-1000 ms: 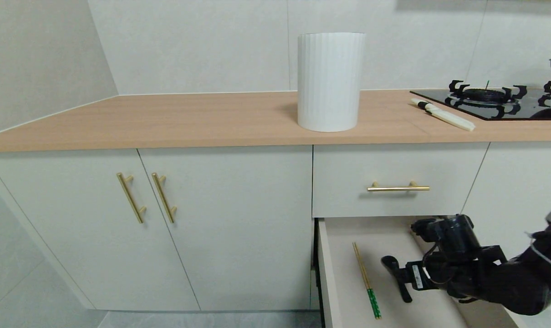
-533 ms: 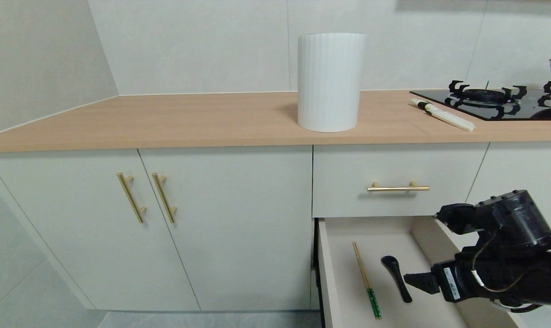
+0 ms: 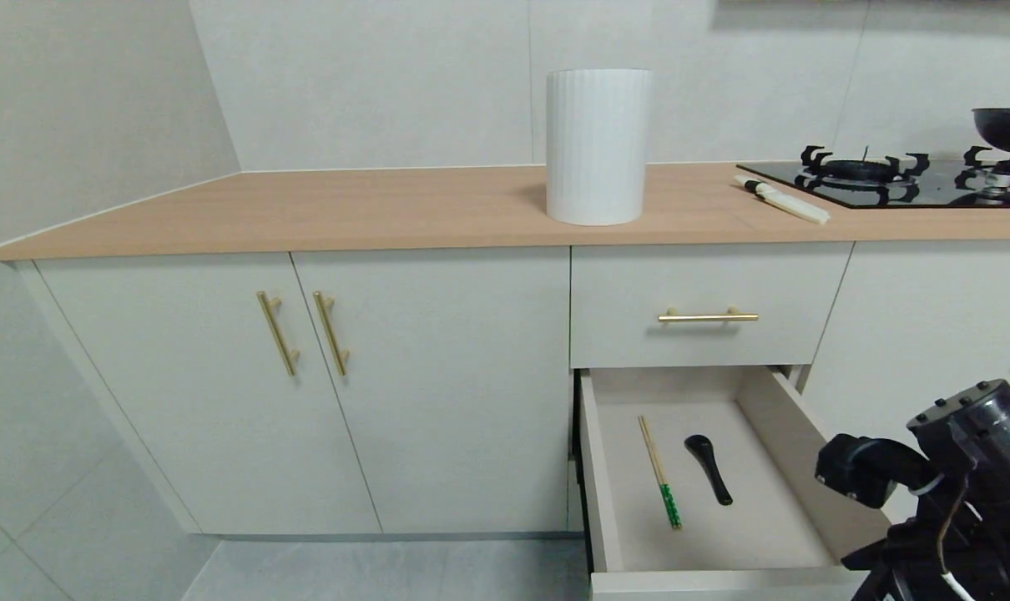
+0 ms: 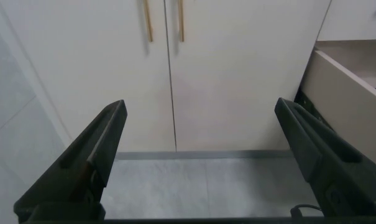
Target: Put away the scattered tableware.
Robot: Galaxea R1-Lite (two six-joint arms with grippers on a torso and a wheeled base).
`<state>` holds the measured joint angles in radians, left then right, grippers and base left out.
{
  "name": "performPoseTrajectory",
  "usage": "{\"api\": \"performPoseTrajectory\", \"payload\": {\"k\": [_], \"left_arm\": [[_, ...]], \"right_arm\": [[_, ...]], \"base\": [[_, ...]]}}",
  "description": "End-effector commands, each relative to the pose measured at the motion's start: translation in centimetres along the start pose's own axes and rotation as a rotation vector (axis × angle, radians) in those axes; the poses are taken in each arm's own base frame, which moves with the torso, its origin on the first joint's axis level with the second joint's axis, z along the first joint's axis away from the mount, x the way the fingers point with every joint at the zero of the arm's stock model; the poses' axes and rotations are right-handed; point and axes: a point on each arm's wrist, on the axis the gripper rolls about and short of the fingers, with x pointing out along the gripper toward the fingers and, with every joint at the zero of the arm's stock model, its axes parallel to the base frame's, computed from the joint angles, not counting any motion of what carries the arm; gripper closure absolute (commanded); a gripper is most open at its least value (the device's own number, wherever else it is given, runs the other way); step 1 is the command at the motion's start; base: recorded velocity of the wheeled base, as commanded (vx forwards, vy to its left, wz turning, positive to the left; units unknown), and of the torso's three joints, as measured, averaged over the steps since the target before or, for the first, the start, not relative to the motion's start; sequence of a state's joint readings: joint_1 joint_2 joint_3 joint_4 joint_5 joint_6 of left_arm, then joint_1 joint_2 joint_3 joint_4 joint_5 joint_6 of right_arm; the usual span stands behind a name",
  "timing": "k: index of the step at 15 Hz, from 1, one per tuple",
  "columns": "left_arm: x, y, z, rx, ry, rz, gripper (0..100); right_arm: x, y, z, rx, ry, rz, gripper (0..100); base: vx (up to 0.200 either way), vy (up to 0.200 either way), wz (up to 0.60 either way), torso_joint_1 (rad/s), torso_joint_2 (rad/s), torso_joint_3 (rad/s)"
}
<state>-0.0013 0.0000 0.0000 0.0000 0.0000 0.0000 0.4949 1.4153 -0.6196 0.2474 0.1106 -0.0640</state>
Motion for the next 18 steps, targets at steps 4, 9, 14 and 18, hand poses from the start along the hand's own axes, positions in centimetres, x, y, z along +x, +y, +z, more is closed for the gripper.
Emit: {"api": "performPoseTrajectory", "payload": {"k": [4,9,14,18], "left_arm": [[0.0,0.0,0.0,0.000,0.002,0.000,0],[0.0,0.0,0.0,0.000,0.002,0.000,0],[0.0,0.0,0.0,0.000,0.000,0.000,0],[0.0,0.0,0.0,0.000,0.000,0.000,0]], "right_arm": [[2.1,-0.1,-0.6,-0.067,0.180,0.073,0],[5.0,-0.5,1.3,0.083,0.262,0.043,0],[6.2,-1.0,3.2,0.246,0.246,-0.087,0],[7.0,-1.2,4.1,0.284,0.216,-0.147,0]], "base": [[0.000,0.000,0.00,0.000,0.00,0.000],[0.000,0.000,0.00,0.000,0.00,0.000],[0.000,0.000,0.00,0.000,0.00,0.000],[0.000,0.000,0.00,0.000,0.00,0.000]]}}
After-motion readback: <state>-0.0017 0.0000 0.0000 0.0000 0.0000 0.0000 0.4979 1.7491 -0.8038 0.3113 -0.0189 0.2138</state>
